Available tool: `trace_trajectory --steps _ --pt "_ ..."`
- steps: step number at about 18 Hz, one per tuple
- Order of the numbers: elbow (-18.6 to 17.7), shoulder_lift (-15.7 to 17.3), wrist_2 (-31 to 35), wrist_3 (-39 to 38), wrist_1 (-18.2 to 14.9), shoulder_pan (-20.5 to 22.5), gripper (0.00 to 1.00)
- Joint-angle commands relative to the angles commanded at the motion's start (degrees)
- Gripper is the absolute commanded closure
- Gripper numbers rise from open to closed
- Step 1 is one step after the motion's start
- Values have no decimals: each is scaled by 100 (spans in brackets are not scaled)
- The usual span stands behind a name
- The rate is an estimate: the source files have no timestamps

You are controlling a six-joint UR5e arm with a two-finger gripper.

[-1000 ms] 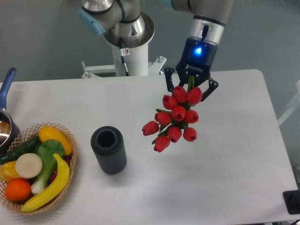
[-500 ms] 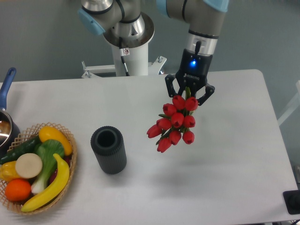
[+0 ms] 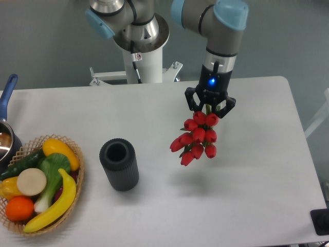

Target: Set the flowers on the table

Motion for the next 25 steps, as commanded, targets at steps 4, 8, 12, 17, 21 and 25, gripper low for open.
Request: trace_trajectory --steps 4,8,12,17,21,25 --pt "88 -325 176 -9 9 0 63" --pt "141 -615 431 44 53 0 63" --pt "246 -835 431 44 70 0 62" --pt "360 -1126 440 79 79 0 57" --pt "378 -1134 431 439 88 9 15" --pt "422 -1100 440 562 88 44 0"
